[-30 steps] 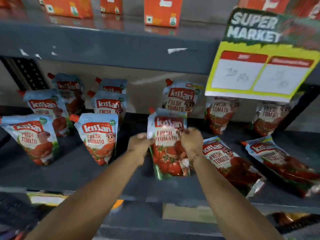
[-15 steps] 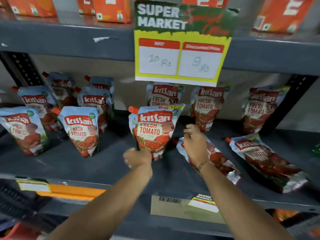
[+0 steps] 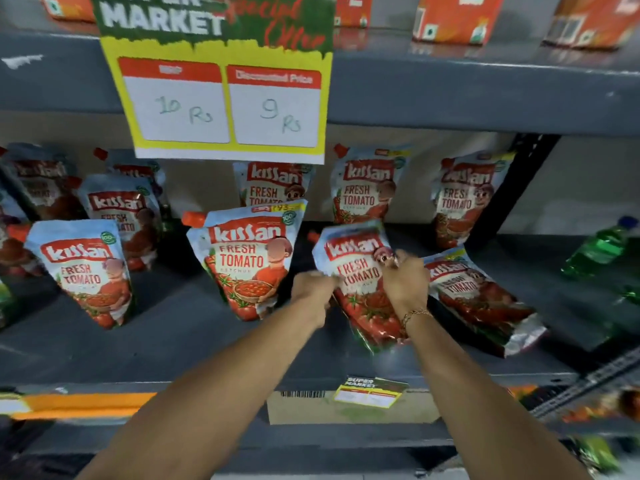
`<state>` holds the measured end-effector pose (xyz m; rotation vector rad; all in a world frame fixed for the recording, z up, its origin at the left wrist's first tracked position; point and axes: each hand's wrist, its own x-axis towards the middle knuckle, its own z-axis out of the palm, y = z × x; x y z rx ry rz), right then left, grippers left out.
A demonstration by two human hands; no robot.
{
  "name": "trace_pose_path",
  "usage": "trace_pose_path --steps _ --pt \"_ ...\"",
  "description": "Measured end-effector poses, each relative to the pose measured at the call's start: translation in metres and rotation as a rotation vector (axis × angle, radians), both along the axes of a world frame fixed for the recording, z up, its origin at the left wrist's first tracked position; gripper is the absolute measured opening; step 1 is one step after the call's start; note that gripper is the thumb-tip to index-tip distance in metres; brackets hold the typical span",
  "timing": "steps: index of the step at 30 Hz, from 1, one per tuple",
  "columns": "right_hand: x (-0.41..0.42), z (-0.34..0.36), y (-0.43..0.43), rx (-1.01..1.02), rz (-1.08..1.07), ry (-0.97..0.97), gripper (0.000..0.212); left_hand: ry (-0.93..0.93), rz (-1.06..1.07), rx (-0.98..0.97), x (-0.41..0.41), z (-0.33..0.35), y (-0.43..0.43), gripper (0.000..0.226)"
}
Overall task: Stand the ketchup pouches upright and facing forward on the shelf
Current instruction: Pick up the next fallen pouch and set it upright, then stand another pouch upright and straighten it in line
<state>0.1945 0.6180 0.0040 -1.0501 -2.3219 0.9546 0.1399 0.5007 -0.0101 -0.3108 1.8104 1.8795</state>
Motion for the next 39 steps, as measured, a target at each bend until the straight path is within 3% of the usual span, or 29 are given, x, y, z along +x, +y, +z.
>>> trace_pose_path --steps 2,5,8,10,13,17,20,23,25,28,31,34,39 --pt "0.004 0.01 -0.001 0.071 -0.033 0.205 0.03 0.298 -0.044 -0.044 -0.003 0.015 0.002 0.004" --pt "0.011 0.019 -0.005 0.121 -0.095 0.412 0.036 0.7 -0.121 -0.053 0.001 0.032 -0.004 0.018" --pt "0.016 0.001 -0.01 0.051 -0.058 0.401 0.023 0.839 -0.119 -0.267 0.001 0.015 -0.009 0.023" --pt "0.018 -0.013 -0.007 0.027 -0.015 0.297 0.013 0.789 -0.071 -0.342 0.001 0.004 -0.009 0.02" --pt "0.015 -0.014 0.008 -0.015 0.01 0.265 0.014 0.626 0.005 -0.291 0.01 0.002 -0.001 0.02" --pt "0.019 -0.008 0.03 -0.016 0.082 0.276 0.033 0.115 0.222 -0.11 0.043 -0.012 0.022 0.005" --pt "0.037 0.0 0.069 -0.002 0.009 0.165 0.038 -0.091 0.067 0.097 0.077 -0.013 0.054 0.021" --pt "0.049 0.004 0.125 0.232 -0.083 -0.127 0.036 -0.222 -0.124 0.156 0.085 -0.007 0.092 0.02" --pt "0.054 0.003 0.161 0.174 -0.099 -0.406 0.045 -0.241 -0.175 0.104 0.084 -0.004 0.121 0.009" --pt "0.061 -0.002 0.186 -0.168 0.117 -0.522 0.05 -0.263 -0.204 0.047 0.082 -0.011 0.154 0.038" --pt "0.065 -0.004 0.189 -0.265 0.173 -0.408 0.033 -0.27 -0.143 0.059 0.082 -0.016 0.171 0.042" --pt "0.071 0.003 0.19 -0.233 0.075 -0.3 0.026 -0.163 -0.032 -0.036 0.082 -0.017 0.179 0.022" --pt "0.086 0.015 0.179 -0.146 0.009 0.206 0.026 0.282 0.068 0.028 0.073 0.015 0.182 0.012"
